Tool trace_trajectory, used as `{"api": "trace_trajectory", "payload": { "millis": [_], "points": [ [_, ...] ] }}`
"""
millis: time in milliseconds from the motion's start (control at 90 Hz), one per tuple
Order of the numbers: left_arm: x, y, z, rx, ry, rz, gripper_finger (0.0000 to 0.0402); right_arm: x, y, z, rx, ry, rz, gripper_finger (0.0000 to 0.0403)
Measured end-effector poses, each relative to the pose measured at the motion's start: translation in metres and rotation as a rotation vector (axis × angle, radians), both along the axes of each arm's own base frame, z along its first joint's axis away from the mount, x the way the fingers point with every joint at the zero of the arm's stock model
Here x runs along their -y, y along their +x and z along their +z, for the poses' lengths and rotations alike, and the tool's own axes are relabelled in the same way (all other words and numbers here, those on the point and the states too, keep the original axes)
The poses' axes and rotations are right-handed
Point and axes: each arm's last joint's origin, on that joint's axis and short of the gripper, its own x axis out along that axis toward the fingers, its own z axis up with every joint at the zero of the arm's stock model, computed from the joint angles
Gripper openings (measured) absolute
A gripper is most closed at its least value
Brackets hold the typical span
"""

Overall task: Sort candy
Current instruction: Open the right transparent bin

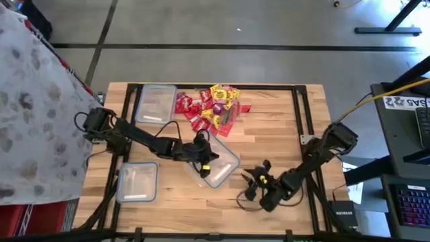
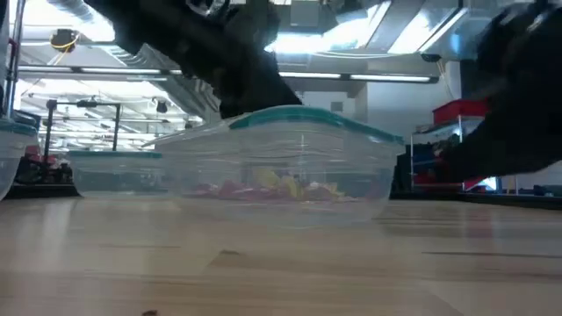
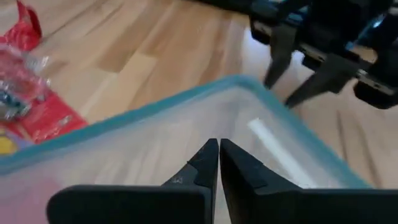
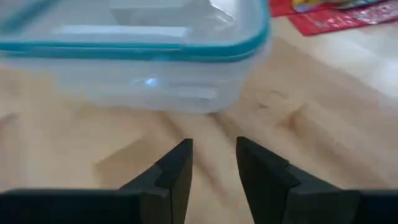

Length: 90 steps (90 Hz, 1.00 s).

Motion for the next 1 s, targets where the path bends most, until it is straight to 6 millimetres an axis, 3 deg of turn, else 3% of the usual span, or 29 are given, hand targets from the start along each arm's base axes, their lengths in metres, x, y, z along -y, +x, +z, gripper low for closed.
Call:
{"api": "trace_trajectory", "payload": {
  "millis": [278,444,1000],
  "points": [
    [-0.005,0.008,-0.034,-0.098,0.011,0.003,0.0,0.023,0.021,-0.005,-0.078,0.032,0.229,0.0111],
    [-0.005,0.01,-0.045,-0.131,-0.002,-0.031,0.0,0.032,0.03,-0.003,-0.065,-0.019,0.279,0.0111],
    [-0.025,0.019,-0.057,-0.099,0.043,-0.015,0.0,0.019,0.046,0.021,0.179,-0.015,0.423,0.0111]
  ]
}}
